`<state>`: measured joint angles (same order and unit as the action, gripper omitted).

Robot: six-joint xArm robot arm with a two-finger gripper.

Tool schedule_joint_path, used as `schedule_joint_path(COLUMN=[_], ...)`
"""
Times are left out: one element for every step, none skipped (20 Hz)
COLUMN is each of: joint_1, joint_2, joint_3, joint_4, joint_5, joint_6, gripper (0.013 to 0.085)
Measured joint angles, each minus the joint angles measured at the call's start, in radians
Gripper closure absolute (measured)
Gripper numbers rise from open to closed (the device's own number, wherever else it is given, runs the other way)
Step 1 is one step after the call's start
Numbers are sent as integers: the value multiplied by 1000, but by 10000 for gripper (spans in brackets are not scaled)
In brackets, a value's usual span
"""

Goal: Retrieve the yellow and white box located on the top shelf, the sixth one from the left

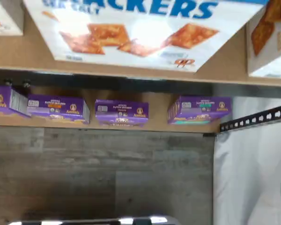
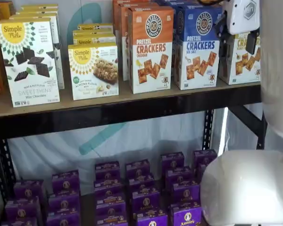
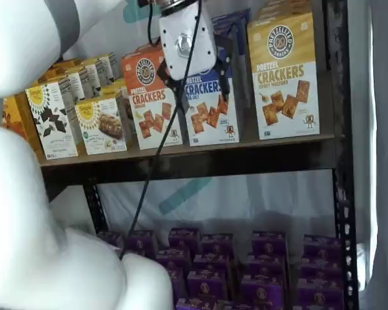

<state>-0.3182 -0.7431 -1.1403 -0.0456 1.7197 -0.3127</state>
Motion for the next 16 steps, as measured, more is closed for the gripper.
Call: schedule_joint_path(joint_1=[-13, -31, -46, -63, -84, -101, -116, -131, -145, -159, -178, -196, -210, -223, -235, -245], joint_2=[7, 15, 23, 31, 43, 51, 59, 67, 76, 85, 95, 105, 112, 122, 131, 138], joint_3=[-4, -9, -14, -19, -26, -32, -37, -43, -50, -57, -66, -74, -81, -89, -98, -105], joint_4=[8, 19, 28, 37, 49, 58, 66, 74, 81, 90, 104, 119, 129, 137, 143, 148], joint_5=[-6, -17, -23, -30, -40, -48, -56, -63, -69, -74, -81, -89, -95, -101, -105, -109], joint_6=[-11, -26, -39, -53, -72, -87, -101, -115, -127, -140, -157, -173, -185, -198, -209, -218], gripper=[130, 130, 130, 130, 130, 130, 130, 130, 130, 130, 130, 130, 130, 130, 130, 130])
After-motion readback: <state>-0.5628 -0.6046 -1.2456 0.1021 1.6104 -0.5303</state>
